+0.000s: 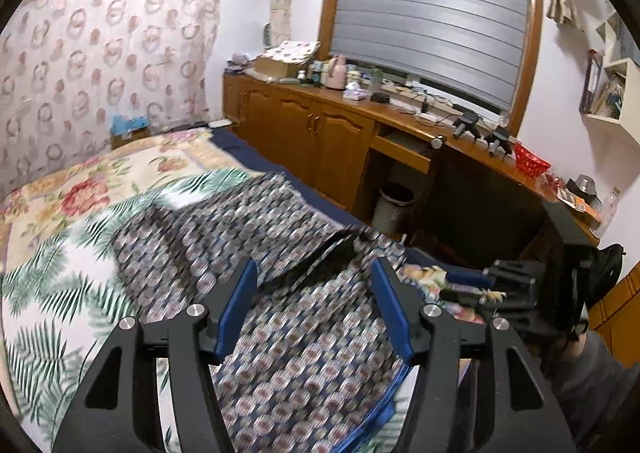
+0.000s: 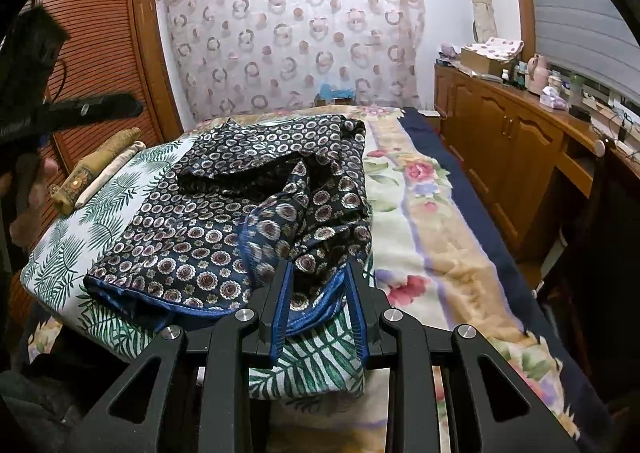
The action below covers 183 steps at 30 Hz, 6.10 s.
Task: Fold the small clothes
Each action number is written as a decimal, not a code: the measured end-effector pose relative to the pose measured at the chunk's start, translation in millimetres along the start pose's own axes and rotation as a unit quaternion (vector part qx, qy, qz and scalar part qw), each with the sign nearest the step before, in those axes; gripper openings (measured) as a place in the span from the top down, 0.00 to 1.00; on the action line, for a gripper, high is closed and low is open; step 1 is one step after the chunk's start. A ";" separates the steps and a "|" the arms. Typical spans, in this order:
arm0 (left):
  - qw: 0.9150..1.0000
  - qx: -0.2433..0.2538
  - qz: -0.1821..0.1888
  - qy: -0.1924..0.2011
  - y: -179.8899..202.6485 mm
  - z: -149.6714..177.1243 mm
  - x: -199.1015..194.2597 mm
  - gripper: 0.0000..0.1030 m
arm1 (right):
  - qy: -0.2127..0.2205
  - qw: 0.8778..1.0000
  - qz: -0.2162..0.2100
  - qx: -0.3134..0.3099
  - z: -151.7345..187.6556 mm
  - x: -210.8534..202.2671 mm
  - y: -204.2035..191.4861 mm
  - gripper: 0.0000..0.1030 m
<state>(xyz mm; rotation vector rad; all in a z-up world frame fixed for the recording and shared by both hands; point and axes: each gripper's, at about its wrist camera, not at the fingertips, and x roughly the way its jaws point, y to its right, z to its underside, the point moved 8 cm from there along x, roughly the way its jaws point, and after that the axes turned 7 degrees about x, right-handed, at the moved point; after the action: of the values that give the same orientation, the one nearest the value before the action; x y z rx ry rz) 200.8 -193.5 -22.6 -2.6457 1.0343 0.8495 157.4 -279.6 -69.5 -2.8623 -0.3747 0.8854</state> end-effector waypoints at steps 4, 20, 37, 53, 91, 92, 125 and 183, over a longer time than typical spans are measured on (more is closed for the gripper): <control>0.999 -0.015 -0.028 -0.008 -23.6 27.2 -13.8 0.41 | 0.001 1.000 -0.003 -0.005 -2.2 2.3 -5.5 0.73; 0.990 -0.078 -0.115 -0.034 -103.8 119.2 -44.8 0.41 | -0.006 0.998 -0.034 -0.059 -33.6 37.7 -64.9 0.73; 0.985 -0.105 -0.129 -0.052 -122.0 148.1 -44.5 0.41 | -0.095 0.980 -0.069 -0.159 -70.5 140.9 -141.5 0.63; 0.988 -0.097 -0.104 -0.053 -104.5 146.4 -34.0 0.41 | -0.158 0.942 -0.019 -0.295 -55.6 218.0 -164.6 0.80; 0.990 -0.086 -0.098 -0.044 -84.4 138.8 -32.8 0.41 | -0.030 0.998 0.033 -0.051 -149.6 151.1 -26.6 0.53; 0.991 -0.085 -0.099 -0.044 -84.0 138.5 -32.5 0.41 | -0.027 0.997 0.029 -0.061 -140.2 139.8 -30.4 0.53; 0.992 -0.059 -0.062 -0.096 -26.1 153.1 7.5 0.41 | -0.038 0.999 0.021 0.011 43.2 -21.9 24.4 0.50; 0.990 -0.083 -0.009 0.113 -14.1 11.4 -144.0 0.97 | 0.099 0.992 -0.066 -0.037 -70.4 -71.3 -54.1 0.95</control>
<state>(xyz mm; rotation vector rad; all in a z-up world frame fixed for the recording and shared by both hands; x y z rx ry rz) 119.4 -97.3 49.3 -2.9425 1.0288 0.6714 129.8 -249.9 36.9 -2.9157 -0.5770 0.5709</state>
